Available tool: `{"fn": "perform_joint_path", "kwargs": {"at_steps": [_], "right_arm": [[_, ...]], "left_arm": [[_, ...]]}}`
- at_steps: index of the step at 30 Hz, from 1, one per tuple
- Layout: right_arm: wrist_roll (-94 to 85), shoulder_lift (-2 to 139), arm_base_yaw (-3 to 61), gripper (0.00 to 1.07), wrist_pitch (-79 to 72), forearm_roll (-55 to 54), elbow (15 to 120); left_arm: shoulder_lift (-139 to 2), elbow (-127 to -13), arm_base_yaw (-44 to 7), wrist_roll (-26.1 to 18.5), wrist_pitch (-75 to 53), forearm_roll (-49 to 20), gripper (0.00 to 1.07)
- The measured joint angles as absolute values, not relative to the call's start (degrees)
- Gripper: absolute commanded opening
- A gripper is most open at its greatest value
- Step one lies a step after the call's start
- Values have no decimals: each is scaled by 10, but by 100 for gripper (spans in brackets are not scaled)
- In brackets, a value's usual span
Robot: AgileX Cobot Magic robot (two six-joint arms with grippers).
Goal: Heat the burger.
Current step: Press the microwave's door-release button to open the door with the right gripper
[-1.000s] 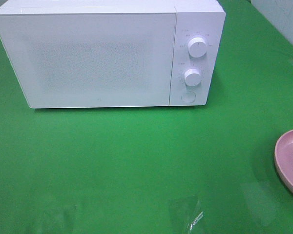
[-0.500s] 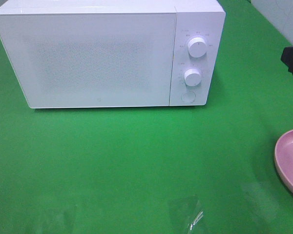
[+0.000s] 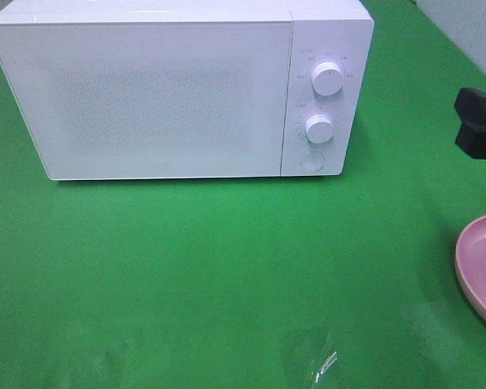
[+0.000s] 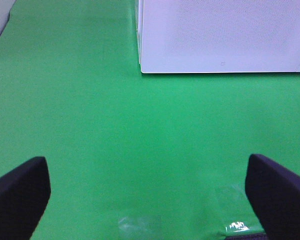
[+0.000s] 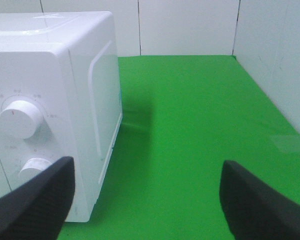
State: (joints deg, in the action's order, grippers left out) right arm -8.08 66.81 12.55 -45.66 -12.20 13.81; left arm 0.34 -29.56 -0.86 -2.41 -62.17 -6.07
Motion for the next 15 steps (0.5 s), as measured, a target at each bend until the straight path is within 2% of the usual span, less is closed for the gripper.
{"fn": "perform_joint_path", "kwargs": {"at_steps": [5, 7, 8, 9, 12, 15], "right_arm": [[-144, 705, 180, 75, -502, -193, 134], [-178, 739, 226, 75, -546, -245, 134], [-178, 739, 226, 75, -546, -245, 134], [-194, 773, 269, 75, -584, -289, 135], [-196, 780, 281, 75, -596, -301, 135], [-197, 823, 340, 74, -651, -355, 135]], "left_arm": [[3, -296, -9, -24, -622, -61, 98], [3, -296, -9, -24, -622, -61, 98], [3, -296, -9, -24, -622, -61, 98], [3, -296, -9, -24, -622, -61, 98], [3, -296, -9, -24, -622, -61, 98], [3, -296, -9, -24, -622, -61, 98]]}}
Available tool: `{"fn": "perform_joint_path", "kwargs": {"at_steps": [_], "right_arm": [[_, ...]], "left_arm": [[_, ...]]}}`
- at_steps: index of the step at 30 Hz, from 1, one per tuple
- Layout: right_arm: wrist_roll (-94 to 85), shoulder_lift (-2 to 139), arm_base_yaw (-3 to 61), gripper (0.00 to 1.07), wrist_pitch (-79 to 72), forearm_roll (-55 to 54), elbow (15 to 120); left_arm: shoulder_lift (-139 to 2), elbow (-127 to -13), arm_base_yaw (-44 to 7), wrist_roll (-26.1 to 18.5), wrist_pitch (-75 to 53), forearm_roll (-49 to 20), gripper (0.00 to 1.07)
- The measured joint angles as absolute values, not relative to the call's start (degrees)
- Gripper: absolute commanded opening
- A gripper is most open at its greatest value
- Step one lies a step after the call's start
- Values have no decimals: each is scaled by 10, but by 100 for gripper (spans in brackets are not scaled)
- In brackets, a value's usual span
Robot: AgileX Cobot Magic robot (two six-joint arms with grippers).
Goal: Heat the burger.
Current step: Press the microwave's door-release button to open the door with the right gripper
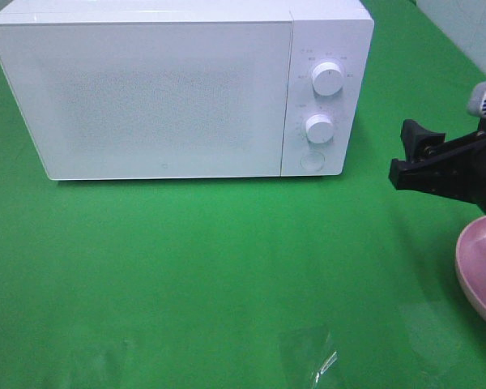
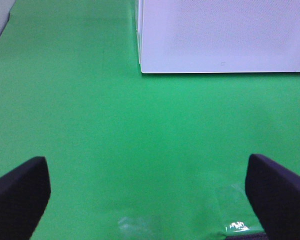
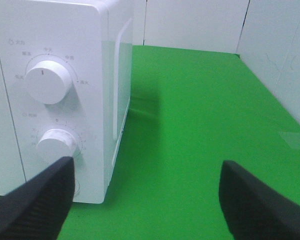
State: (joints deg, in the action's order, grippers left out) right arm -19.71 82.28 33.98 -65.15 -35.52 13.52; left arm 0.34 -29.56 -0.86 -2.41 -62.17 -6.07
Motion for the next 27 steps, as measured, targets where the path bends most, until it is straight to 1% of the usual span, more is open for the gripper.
{"fn": "perform_joint_path", "kwargs": {"at_steps": [1, 2, 3, 4, 5, 6, 7, 9, 17, 22, 27], "right_arm": [[-197, 823, 340, 74, -651, -355, 135], [-197, 842, 367, 74, -669, -384, 137], [-197, 842, 367, 74, -669, -384, 137], [-197, 858, 388, 73, -679, -411, 143], [-197, 858, 388, 73, -679, -411, 143], [-197, 874, 404, 73, -685, -425, 152], [-197, 874, 404, 73, -685, -425, 152], [-197, 903, 425, 73, -691, -436, 172], [-197, 948, 451, 73, -691, -439, 216], [-188, 982, 453, 73, -691, -439, 248], [-153, 994, 453, 73, -691, -441, 253]], "left_arm": [[3, -296, -9, -24, -622, -61, 98], [3, -296, -9, -24, -622, -61, 98], [3, -296, -9, -24, -622, -61, 98], [3, -296, -9, -24, -622, -61, 98], [3, -296, -9, -24, -622, -61, 98], [3, -296, -9, -24, -622, -61, 98], [3, -296, -9, -24, -622, -61, 98], [3, -296, -9, -24, -622, -61, 98], [3, -296, -9, -24, -622, -61, 98], [3, -296, -9, -24, -622, -61, 98], [3, -296, -9, -24, -622, -61, 98]]}}
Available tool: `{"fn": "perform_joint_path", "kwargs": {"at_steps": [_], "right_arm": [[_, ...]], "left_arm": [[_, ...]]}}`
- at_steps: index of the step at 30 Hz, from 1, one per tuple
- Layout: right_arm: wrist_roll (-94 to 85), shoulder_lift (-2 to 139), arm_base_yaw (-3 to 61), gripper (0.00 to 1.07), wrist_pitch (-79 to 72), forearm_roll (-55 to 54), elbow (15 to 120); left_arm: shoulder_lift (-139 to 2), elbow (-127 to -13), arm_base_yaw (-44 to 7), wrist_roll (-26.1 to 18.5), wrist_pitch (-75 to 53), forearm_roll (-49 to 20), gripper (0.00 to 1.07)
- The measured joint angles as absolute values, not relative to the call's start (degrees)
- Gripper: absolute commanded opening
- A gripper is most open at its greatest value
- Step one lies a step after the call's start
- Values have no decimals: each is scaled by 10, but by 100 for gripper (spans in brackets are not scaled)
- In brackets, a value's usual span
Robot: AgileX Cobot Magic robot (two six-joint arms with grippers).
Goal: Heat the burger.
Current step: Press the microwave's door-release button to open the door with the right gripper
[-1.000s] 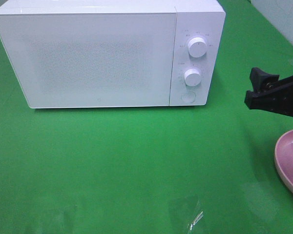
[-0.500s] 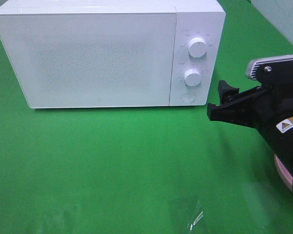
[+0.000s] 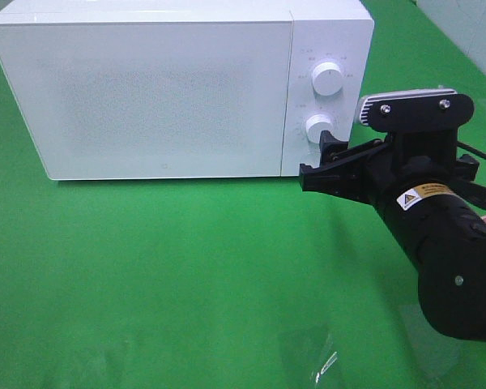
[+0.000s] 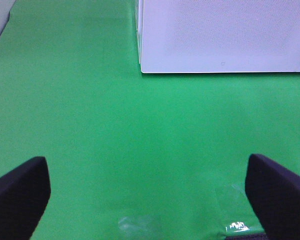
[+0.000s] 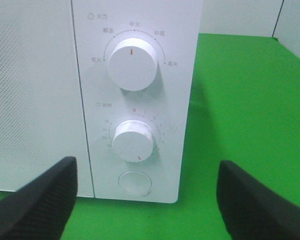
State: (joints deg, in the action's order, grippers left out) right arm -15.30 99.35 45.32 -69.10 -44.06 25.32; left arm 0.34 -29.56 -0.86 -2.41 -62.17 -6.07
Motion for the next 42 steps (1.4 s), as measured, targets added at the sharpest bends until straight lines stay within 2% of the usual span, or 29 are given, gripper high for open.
{"fn": "perform_joint_path", "kwargs": {"at_steps": [15, 17, 20, 23, 26, 28, 29, 30, 31, 32, 33, 34, 35, 36, 42], "right_arm": [[95, 996, 453, 72, -692, -441, 254], [225, 996, 453, 68, -692, -441, 254], [283, 996, 453, 65, -692, -441, 254], [421, 996, 453, 55, -690, -441, 254], [485, 996, 453, 53, -687, -441, 254], [568, 996, 453, 39, -686, -441, 254], [568, 996, 453, 39, -686, -441, 254], [611, 996, 453, 29, -686, -441, 254], [611, 996, 453, 29, -686, -441, 254], [642, 996, 453, 21, -686, -441, 254], [642, 996, 453, 21, -686, -441, 254], [659, 996, 453, 12, -680, -441, 254], [659, 996, 453, 12, -680, -441, 254], [664, 996, 453, 2, -671, -441, 254], [692, 996, 453, 0, -642, -440, 254]], "left_arm": [[3, -296, -9, -24, -622, -61, 98], [3, -296, -9, -24, -622, -61, 98], [3, -296, -9, -24, -622, -61, 98], [3, -296, -9, -24, -622, -61, 98], [3, -296, -9, -24, -622, -61, 98], [3, -296, -9, -24, -622, -61, 98], [3, -296, -9, -24, -622, -61, 98], [3, -296, -9, -24, -622, -61, 98], [3, -296, -9, -24, -622, -61, 98], [3, -296, -9, -24, -622, -61, 98], [3, -296, -9, -24, -622, -61, 98], [3, -296, -9, -24, -622, -61, 98], [3, -296, -9, -24, -622, -61, 98], [3, -296, -9, -24, -622, -61, 98], [3, -296, -9, -24, -622, -61, 98]]}}
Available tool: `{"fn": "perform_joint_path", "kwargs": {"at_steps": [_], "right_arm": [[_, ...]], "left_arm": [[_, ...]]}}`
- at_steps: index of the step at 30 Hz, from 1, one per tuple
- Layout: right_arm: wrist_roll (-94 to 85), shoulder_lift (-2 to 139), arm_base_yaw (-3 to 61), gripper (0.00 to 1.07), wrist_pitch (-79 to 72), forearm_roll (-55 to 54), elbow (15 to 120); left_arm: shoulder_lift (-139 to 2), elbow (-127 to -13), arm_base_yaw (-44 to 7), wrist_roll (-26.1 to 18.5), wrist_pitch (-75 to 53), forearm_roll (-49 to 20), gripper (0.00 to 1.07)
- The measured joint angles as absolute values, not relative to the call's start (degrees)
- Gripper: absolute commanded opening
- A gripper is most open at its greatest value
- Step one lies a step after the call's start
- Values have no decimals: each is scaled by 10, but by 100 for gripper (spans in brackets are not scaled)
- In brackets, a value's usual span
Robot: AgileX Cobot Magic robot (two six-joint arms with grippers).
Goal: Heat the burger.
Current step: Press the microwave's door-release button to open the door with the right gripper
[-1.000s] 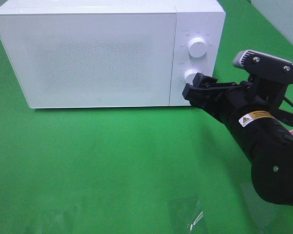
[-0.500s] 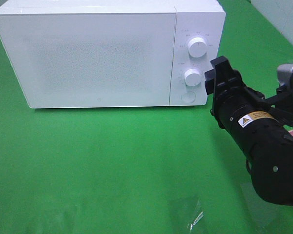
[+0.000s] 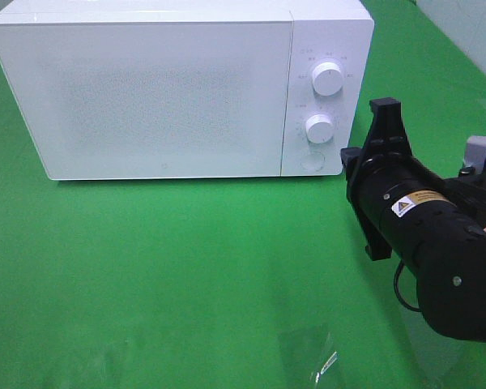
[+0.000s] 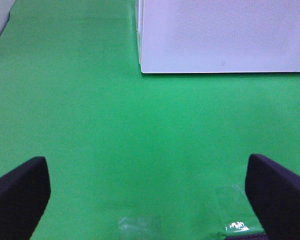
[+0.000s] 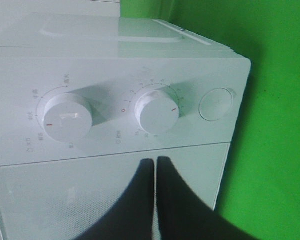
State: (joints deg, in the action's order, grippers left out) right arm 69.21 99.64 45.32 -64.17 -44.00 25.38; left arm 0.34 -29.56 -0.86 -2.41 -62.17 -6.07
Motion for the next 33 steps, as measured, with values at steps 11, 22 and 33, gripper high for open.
{"fn": "perform_joint_path", "kwargs": {"at_steps": [11, 22, 33], "right_arm": [[733, 1023, 453, 0, -625, -435, 257], [828, 1108, 435, 0, -608, -378, 300], [873, 1148, 364, 0, -583, -308, 354]], "left_arm": [[3, -296, -9, -24, -622, -61, 98], [3, -296, -9, -24, -622, -61, 98], [3, -296, -9, -24, -622, -61, 98]]}}
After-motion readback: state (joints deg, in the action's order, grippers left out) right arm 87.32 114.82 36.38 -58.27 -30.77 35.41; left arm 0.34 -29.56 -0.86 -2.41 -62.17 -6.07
